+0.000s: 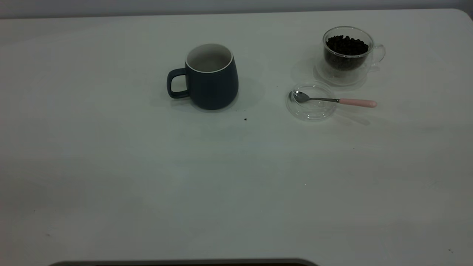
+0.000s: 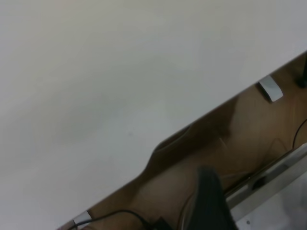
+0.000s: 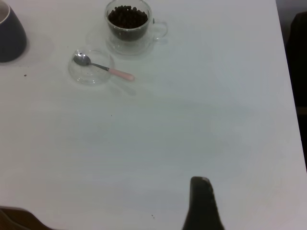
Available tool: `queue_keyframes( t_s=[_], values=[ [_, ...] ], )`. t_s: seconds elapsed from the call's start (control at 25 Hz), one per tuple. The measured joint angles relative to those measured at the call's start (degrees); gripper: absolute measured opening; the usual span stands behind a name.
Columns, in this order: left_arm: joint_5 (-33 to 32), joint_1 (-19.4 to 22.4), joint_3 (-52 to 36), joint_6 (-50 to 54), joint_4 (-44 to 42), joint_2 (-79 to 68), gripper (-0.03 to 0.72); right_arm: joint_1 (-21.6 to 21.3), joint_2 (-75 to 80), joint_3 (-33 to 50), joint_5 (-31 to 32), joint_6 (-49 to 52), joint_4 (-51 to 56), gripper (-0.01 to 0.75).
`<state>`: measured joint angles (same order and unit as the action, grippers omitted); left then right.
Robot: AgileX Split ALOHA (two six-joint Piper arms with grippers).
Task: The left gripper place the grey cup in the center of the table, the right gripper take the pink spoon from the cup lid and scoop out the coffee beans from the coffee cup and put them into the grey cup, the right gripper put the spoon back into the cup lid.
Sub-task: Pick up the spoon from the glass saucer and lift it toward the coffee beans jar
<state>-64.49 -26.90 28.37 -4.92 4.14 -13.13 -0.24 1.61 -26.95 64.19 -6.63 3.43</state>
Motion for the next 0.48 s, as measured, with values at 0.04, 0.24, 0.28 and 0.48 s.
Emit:
queue_keyframes(
  t_s=[0.04,0.24,0.28,0.48],
  values=[
    [0.0,0.0,-0.34,0.04,0.0,0.02,0.569,0.0,0.0,0.0,0.0,0.0,0.0,0.575],
    [0.04,0.0,-0.52,0.18,0.0,0.02,0.569,0.0,0.0,0.0,0.0,0.0,0.0,0.575],
    [0.04,0.0,-0.52,0.18,0.0,0.02,0.569,0.0,0.0,0.0,0.0,0.0,0.0,0.575],
    [0.04,2.73,-0.52,0.18,0.16,0.22,0.569,0.0,0.0,0.0,0.0,0.0,0.0,0.575]
  ],
)
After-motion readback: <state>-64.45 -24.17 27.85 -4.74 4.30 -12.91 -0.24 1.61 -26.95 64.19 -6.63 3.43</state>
